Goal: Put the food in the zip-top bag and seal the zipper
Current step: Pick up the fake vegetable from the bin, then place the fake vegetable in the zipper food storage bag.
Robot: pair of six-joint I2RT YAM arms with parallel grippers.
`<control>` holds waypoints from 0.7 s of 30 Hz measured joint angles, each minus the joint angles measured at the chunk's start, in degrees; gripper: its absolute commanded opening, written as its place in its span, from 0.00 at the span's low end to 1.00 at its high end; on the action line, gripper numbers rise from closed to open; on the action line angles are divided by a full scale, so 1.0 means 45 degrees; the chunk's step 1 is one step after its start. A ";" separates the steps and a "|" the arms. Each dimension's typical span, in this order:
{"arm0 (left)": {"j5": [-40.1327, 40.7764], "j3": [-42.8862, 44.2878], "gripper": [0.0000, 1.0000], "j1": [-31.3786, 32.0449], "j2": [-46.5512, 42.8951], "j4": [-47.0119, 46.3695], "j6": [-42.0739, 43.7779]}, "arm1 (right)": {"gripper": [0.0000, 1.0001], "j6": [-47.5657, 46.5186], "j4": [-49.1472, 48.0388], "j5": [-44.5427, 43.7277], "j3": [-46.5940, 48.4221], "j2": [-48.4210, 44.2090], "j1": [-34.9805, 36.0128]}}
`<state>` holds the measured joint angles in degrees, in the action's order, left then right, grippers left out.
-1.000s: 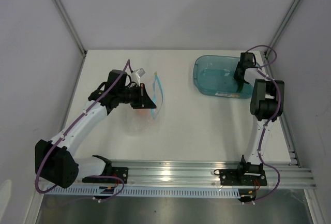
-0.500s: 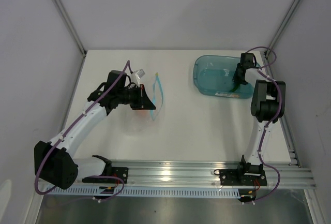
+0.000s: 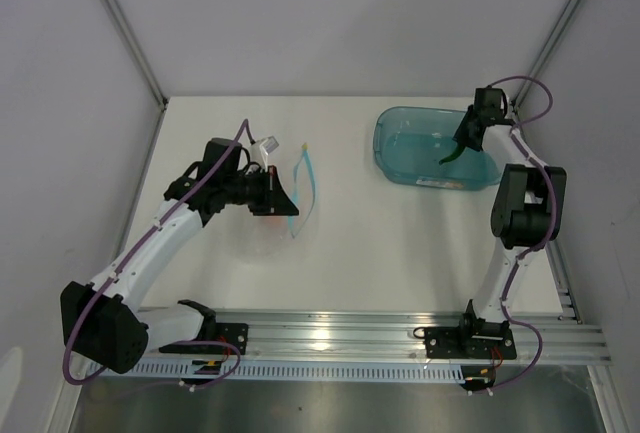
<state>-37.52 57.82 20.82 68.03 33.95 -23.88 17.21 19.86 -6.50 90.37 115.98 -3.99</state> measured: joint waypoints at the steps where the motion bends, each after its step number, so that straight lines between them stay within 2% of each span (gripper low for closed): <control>1: -0.0039 0.0000 0.01 0.0000 0.0000 0.0039 0.0015 | 0.00 0.0233 -0.0005 0.0039 0.0019 -0.0248 0.0000; 7: -0.0092 0.0005 0.01 0.0000 0.0000 0.0418 0.0267 | 0.00 0.1205 0.0112 0.0437 0.0228 -0.1399 0.0233; 11: -0.0151 0.0005 0.01 0.0000 0.0000 0.0573 0.0374 | 0.00 0.1515 0.0583 0.1394 0.0379 -0.1923 0.0729; 21: -0.0325 0.0083 0.01 0.0000 0.0058 0.0792 0.0714 | 0.00 0.1588 0.2161 0.4420 0.0379 -0.3517 0.3701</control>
<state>-38.98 58.19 20.82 68.29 37.52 -20.67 24.36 29.58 13.39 92.07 100.16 12.67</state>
